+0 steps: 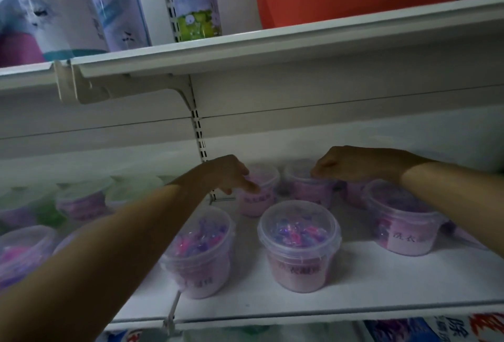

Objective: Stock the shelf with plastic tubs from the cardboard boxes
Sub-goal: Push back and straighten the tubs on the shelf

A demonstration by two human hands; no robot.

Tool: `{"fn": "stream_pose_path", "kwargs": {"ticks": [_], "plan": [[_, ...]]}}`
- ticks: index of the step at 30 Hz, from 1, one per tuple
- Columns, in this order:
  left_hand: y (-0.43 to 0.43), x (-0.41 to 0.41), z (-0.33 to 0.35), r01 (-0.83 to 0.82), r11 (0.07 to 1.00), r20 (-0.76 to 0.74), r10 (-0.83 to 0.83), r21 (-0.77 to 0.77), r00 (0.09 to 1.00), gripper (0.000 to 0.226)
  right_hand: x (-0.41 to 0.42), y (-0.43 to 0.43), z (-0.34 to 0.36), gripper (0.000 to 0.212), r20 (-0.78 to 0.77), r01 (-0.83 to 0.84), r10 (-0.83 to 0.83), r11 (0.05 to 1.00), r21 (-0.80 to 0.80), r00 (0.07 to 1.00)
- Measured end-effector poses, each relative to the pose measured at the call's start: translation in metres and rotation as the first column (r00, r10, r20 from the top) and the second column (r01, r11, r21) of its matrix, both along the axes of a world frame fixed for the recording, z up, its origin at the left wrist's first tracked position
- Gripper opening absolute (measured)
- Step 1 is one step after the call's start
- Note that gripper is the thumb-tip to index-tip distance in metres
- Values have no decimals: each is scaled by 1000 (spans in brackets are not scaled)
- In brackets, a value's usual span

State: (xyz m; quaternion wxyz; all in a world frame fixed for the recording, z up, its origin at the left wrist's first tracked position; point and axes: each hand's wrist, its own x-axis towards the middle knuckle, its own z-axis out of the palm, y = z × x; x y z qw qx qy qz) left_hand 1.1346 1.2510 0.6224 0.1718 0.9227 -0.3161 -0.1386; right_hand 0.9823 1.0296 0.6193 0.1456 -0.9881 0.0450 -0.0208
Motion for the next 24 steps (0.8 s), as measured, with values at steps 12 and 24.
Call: {"fn": "stream_pose_path", "kwargs": {"ticks": [12,24], "plan": [[22,-20,-2,30,993,145,-14,-114,989,64,-13,17,0,32,51,86,-83,995,-58,995],[137,-117,-1,-31,979,299,91,-200,950,53,-89,101,-5,43,251,-173,195,979,-110,948]]}}
